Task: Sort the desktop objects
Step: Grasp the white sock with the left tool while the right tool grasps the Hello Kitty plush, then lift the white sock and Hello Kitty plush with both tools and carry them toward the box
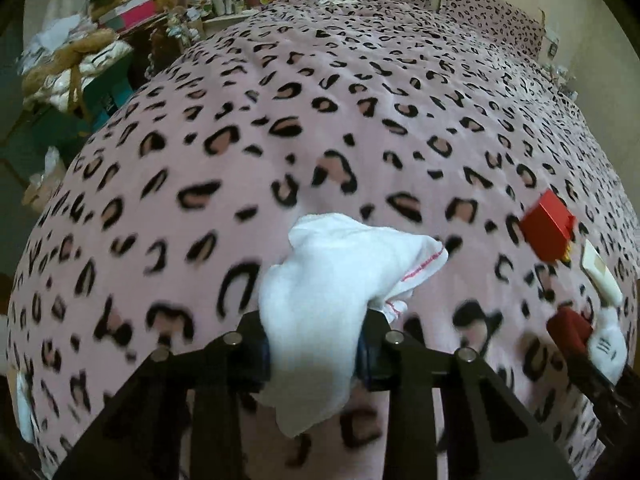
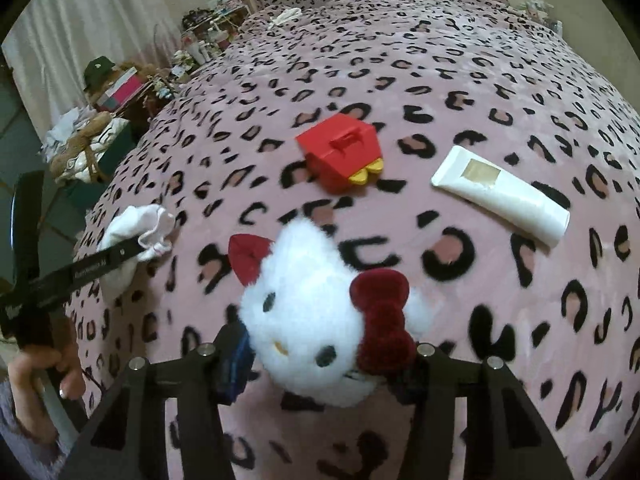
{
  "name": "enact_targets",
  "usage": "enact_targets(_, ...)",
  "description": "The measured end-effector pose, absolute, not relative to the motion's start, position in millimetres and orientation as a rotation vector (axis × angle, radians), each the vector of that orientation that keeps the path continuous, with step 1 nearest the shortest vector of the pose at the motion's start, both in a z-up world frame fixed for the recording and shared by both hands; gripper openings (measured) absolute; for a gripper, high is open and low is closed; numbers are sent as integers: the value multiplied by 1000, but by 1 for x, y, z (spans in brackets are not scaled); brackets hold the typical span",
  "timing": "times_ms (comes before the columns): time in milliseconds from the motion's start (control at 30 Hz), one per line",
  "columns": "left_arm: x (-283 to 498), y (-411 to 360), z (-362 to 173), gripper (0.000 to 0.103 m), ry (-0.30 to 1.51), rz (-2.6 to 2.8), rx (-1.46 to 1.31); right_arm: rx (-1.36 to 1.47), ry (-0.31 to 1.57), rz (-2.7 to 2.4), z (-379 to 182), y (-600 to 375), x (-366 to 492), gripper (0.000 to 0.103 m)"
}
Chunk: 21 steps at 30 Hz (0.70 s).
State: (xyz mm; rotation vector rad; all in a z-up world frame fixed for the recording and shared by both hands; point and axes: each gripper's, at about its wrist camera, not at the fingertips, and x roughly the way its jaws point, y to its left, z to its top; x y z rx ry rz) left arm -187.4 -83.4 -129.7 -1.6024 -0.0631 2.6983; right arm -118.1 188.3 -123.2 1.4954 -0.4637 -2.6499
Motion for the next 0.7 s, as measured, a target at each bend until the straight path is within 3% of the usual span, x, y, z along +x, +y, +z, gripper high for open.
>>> enact_targets(333,-113,-89,-88,32,-105,2728,-1563,1453,-432,-2620,-99,166,-78,54)
enact_targets(700,-45,-78,-21,32,-76,2786,-1453,1298,-378,-2684,-35,155,-23,54)
